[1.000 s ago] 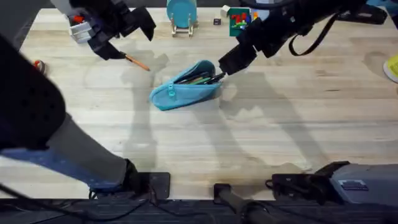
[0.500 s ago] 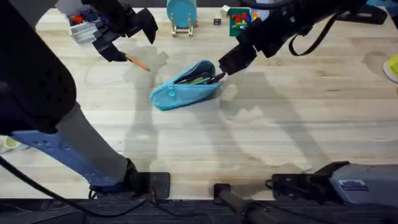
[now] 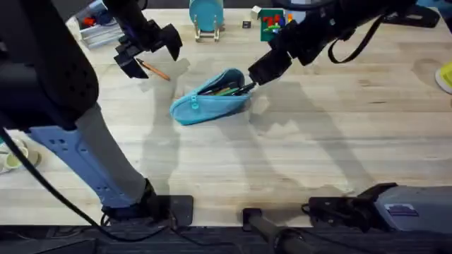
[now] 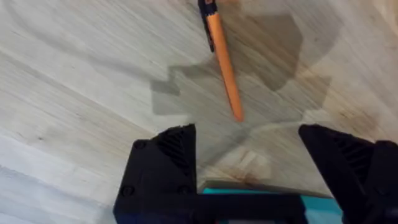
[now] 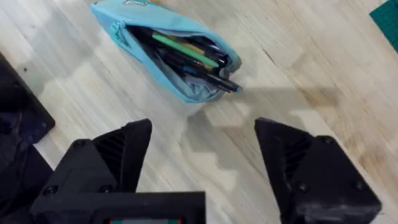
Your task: Unzip the bag, pick up the pens from the table one at a time and place them inside, then zip the bag closed.
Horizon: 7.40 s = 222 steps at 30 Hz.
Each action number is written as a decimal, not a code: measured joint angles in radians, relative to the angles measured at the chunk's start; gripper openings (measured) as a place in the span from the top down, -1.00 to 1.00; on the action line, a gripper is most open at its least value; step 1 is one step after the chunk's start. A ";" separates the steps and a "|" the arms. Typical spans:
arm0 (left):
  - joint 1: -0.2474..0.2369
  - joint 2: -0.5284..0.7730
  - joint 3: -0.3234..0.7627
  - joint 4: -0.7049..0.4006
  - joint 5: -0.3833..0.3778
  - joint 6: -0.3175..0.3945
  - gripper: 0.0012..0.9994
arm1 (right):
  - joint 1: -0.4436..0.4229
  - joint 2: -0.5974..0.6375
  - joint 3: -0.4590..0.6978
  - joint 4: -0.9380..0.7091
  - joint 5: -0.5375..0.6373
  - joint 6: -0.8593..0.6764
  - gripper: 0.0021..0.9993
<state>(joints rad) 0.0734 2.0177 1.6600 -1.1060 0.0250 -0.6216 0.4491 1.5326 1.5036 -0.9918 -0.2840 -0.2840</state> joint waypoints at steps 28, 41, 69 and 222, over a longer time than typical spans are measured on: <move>0.000 0.097 0.000 0.006 -0.045 0.000 -0.94 | 0.000 0.000 0.000 -0.005 0.000 0.000 -0.99; 0.000 0.097 0.000 0.006 -0.052 -0.004 0.35 | 0.000 0.000 0.000 -0.022 0.000 0.000 -0.99; -0.100 0.104 0.296 -0.231 -0.158 0.058 0.91 | -0.012 -0.003 0.000 -0.050 0.000 -0.008 -0.99; -0.202 0.281 0.277 -0.116 -0.006 0.006 -0.86 | -0.205 -0.258 0.001 -0.132 0.000 -0.080 -0.99</move>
<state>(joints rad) -0.1284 2.2986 1.9366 -1.2216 0.0190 -0.6161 0.2436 1.2747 1.5043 -1.1240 -0.2836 -0.3637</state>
